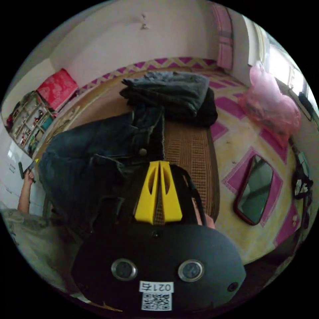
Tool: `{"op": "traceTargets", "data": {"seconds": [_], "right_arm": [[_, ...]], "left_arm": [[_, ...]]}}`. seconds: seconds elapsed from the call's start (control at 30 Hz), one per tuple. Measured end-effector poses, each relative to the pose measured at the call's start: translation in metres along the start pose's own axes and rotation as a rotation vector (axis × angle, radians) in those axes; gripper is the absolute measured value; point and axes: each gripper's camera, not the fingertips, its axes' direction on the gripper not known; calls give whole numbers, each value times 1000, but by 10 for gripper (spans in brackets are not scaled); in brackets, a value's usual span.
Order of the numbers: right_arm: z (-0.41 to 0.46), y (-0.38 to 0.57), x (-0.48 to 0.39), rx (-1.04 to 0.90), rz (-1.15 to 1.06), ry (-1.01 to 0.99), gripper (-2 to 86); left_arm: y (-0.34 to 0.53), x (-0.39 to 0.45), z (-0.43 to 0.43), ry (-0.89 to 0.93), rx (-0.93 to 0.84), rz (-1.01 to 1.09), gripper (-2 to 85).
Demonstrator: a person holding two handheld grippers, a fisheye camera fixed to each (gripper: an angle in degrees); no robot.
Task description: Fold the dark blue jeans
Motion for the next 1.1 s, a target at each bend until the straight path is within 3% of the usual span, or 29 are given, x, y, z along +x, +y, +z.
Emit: {"op": "traceTargets", "data": {"seconds": [0.13,0.27,0.33,0.4,0.47,0.53,0.67,0.83,0.97,1.1], "right_arm": [[13,-9,56,-18,185,-369,41],[25,-8,81,-81,244,-505,-3],[8,-8,81,19,198,-693,-7],[-9,-3,85,135,207,-760,-8],[-10,-2,79,90,207,-580,-8],[1,-6,40,-51,54,-268,-7],[27,-4,-21,-123,-152,68,-8],[51,3,-91,-74,-310,449,-7],[52,4,-103,-91,-293,487,-6],[39,9,-88,-67,-246,388,-5]], "left_arm": [[5,6,-18,3,-5,-8,-10],[8,7,-28,12,-9,-31,-10],[9,7,-34,29,-2,-55,-10],[11,8,-37,45,3,-69,-10],[12,11,-38,40,-4,-69,-10],[15,16,-38,34,-16,-62,-10],[21,20,-35,40,-33,-79,-10],[30,29,-31,63,-45,-78,-9],[33,42,-39,39,-30,-39,-9],[34,59,-48,-48,-21,44,-4]]}}
